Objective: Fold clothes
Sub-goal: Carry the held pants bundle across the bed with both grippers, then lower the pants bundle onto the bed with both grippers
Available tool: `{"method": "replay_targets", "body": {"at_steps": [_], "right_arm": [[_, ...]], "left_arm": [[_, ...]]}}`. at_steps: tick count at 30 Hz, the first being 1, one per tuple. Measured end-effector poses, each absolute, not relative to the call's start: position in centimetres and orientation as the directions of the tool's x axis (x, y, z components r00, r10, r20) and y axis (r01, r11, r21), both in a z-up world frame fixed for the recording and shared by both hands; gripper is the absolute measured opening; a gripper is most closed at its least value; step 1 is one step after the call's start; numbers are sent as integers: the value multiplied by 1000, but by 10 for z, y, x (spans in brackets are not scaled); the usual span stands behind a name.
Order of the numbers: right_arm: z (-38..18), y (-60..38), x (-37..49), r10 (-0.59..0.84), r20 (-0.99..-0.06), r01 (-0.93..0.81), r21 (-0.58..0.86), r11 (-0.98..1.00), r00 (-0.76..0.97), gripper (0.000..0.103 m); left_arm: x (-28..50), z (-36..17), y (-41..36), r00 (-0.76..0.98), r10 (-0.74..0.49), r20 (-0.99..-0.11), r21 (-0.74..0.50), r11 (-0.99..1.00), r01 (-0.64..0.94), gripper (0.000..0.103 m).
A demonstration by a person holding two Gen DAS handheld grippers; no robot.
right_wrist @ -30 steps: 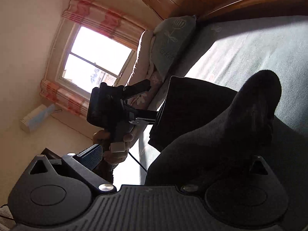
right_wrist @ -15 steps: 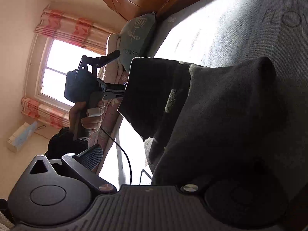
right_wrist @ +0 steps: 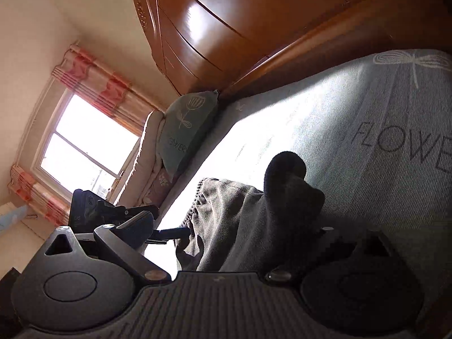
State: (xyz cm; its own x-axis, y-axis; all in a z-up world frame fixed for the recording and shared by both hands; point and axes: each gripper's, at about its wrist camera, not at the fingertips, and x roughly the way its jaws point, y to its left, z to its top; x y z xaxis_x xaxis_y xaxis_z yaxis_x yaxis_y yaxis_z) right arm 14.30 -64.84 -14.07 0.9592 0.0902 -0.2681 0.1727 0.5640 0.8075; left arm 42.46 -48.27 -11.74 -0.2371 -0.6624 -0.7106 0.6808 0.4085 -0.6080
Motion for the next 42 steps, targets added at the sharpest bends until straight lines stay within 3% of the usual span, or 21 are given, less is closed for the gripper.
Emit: {"method": "replay_targets", "body": {"at_steps": [7,13,16,21,27,30,31,32,34,36,39,40,41,42], "right_arm": [[-164,-646,130,149,-365,237,814,531,919,101],[-177,-628,117,175,-345,216,834,508,922,102],[-177,-628,118,179,-339,210,838,504,924,102],[-179,-630,112,182,-336,207,841,499,924,102],[-180,-626,105,168,-331,206,837,507,929,103],[-179,-624,102,134,-332,222,830,511,934,101],[-179,-623,101,120,-334,229,827,513,935,100],[-179,-622,100,104,-335,238,824,515,936,95],[-180,-623,98,56,-352,276,814,510,934,81],[-183,-629,97,13,-364,313,818,483,931,65],[-187,-641,93,-47,-355,340,837,429,934,56],[-187,-643,93,-63,-370,359,826,435,927,49],[-187,-645,93,-80,-385,379,814,440,919,26],[-187,-647,93,-94,-398,396,804,444,913,22]], "left_arm": [[416,-90,-429,-185,-801,-569,-692,344,635,102],[428,-116,-352,-50,-808,-586,-721,493,487,102],[436,-138,-347,-58,-807,-588,-751,517,410,102],[460,-154,-366,-27,-868,-496,-818,457,349,102],[467,-156,-375,21,-886,-463,-819,437,371,101],[462,-156,-367,66,-873,-483,-790,467,398,80],[462,-156,-364,77,-867,-493,-782,480,396,64],[464,-157,-362,85,-858,-507,-776,496,389,48],[469,-158,-360,88,-845,-528,-766,518,381,37],[473,-156,-362,85,-837,-541,-754,527,391,37],[475,-151,-367,87,-826,-558,-733,539,415,34],[476,-149,-368,85,-823,-562,-728,541,421,32],[476,-147,-370,83,-820,-566,-721,542,431,32],[475,-144,-373,81,-817,-571,-713,542,446,32]]}}
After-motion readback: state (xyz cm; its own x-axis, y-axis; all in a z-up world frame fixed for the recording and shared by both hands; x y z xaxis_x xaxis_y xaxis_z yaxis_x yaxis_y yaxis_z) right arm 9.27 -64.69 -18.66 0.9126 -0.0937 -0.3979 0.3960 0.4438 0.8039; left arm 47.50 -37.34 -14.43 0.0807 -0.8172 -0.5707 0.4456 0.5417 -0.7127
